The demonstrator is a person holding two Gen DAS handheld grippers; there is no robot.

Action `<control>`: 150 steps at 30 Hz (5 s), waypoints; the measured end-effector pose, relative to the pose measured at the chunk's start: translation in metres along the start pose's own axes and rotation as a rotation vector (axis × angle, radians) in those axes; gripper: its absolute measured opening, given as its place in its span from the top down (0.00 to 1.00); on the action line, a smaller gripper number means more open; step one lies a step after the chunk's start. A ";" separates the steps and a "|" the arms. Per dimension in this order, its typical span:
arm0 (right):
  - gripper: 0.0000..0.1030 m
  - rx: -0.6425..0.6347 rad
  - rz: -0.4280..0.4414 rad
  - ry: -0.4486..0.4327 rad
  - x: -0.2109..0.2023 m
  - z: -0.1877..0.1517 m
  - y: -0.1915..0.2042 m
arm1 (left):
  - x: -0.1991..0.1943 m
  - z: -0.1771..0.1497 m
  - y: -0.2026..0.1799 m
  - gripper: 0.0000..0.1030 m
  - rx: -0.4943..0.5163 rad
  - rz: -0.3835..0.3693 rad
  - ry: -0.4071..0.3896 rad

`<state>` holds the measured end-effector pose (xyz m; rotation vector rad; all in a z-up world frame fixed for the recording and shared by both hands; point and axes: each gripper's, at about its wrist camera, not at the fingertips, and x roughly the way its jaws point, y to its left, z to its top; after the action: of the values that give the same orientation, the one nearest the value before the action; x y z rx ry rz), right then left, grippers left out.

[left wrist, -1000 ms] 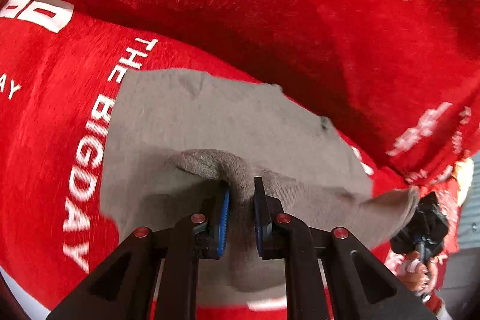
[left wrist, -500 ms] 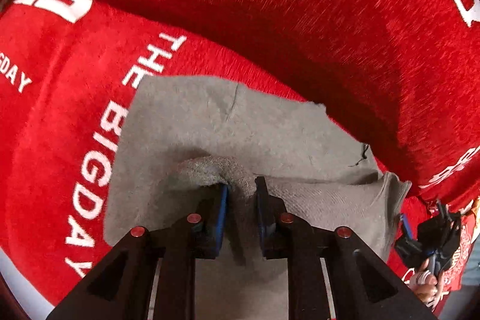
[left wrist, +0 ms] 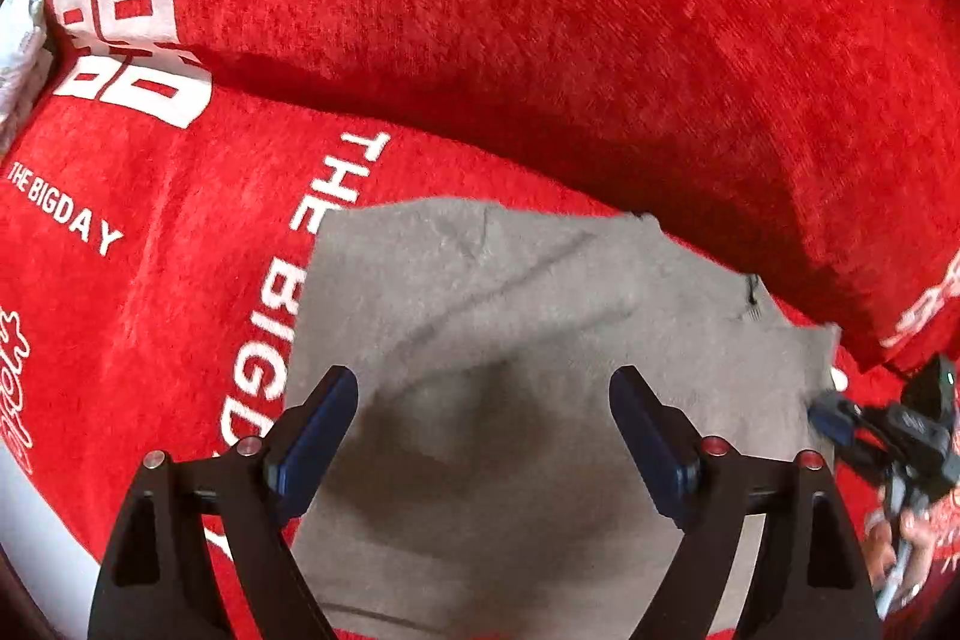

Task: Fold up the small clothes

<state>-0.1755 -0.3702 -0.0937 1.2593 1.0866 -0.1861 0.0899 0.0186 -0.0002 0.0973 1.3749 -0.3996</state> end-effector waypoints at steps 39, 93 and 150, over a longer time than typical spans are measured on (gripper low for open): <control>0.44 0.067 0.079 0.065 0.051 -0.189 0.066 | 0.027 -0.003 0.096 0.16 0.104 -0.121 0.234; 0.74 -0.085 -0.512 -0.212 -0.037 -0.111 0.008 | 0.033 -0.004 0.031 0.91 0.275 0.032 0.064; 0.52 0.075 -0.344 -0.215 -0.026 -0.137 0.034 | 0.026 -0.028 0.021 0.91 0.287 0.111 0.099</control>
<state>-0.2433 -0.2559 -0.0396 1.0827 1.1100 -0.6146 0.0743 0.0410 -0.0340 0.4321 1.3952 -0.5024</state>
